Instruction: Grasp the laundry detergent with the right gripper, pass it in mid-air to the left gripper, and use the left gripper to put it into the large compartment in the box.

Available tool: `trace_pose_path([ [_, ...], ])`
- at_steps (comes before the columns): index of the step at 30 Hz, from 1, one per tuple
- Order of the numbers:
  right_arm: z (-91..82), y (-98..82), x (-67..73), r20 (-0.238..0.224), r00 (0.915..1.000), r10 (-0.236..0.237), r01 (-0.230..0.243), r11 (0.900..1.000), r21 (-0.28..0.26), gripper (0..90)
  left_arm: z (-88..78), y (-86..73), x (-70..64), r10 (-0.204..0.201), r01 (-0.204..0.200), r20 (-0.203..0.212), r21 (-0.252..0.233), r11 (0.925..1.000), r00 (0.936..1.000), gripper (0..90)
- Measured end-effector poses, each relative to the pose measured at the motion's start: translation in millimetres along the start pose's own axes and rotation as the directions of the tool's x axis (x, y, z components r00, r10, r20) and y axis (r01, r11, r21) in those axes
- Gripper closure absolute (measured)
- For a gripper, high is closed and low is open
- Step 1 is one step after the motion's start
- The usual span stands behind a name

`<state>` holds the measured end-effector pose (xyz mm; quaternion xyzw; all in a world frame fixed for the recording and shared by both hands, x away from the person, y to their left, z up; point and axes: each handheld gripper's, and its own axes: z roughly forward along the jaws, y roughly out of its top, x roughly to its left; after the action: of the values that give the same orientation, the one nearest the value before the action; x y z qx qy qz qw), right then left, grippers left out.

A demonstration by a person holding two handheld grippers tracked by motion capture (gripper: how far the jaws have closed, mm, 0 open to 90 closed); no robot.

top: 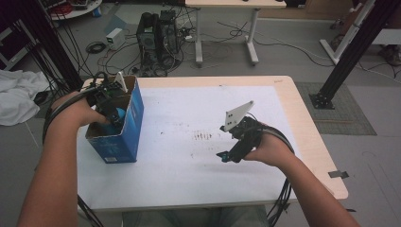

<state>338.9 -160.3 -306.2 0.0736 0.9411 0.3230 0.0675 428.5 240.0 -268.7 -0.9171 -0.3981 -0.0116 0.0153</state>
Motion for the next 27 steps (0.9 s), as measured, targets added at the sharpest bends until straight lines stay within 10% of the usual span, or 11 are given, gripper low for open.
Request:
trace_pose_path([
  [27, -4.0, 0.7, 3.2, 0.002, 0.9999, -0.011, 0.011, 1.000, -0.009, 12.9, -36.3, -10.2, -11.9, 0.004, -0.004, -0.010, -0.039, 0.9992, 0.9999, 26.8],
])
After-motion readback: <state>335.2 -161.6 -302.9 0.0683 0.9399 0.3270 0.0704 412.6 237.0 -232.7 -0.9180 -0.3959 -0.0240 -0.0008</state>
